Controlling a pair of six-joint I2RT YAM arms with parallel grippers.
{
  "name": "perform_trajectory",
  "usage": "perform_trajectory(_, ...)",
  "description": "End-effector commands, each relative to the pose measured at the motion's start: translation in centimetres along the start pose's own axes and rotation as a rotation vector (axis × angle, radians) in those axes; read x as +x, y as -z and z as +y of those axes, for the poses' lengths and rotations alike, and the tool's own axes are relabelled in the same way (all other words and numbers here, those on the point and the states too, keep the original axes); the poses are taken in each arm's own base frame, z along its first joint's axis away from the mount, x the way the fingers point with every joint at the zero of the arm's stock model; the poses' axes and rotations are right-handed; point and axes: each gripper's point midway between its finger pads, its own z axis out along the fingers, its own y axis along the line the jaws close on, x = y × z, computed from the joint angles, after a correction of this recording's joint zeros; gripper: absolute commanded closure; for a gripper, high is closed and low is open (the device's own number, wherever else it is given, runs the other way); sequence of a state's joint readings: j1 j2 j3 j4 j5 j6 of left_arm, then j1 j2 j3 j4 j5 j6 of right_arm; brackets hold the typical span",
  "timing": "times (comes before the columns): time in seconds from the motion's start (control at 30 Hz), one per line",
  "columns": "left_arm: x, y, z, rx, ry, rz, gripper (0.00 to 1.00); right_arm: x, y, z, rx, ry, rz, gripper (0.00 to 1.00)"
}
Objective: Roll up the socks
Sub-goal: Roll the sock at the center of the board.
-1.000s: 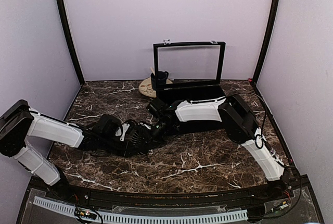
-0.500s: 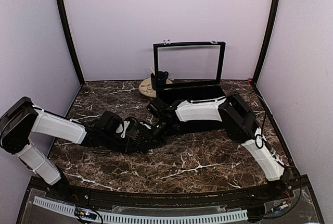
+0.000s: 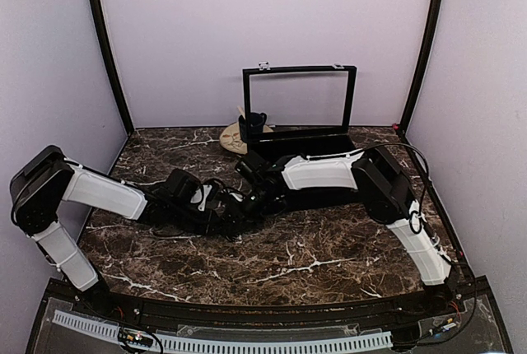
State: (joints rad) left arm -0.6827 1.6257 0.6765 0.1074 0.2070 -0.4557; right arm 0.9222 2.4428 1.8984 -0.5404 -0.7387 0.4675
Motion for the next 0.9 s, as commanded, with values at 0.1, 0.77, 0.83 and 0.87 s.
perform_trajectory(0.1, 8.0, -1.2, 5.1, -0.173, 0.072, 0.278, 0.82, -0.2, 2.5, -3.9, 0.158, -0.036, -0.056, 0.78)
perform_trajectory(0.77, 8.2, -2.2, 4.3, -0.132, 0.105, 0.315, 0.84, -0.8, 6.0, -2.5, 0.214, 0.081, -0.168, 0.73)
perform_trajectory(0.83, 8.2, -2.2, 4.2, -0.128, 0.106, 0.316, 0.83, -0.8, 6.3, -2.2, 0.214, 0.099, -0.18, 0.73)
perform_trajectory(0.87, 8.1, -2.3, 4.1, -0.125, 0.105, 0.316, 0.83, -0.8, 6.4, -2.0, 0.214, 0.107, -0.187, 0.72)
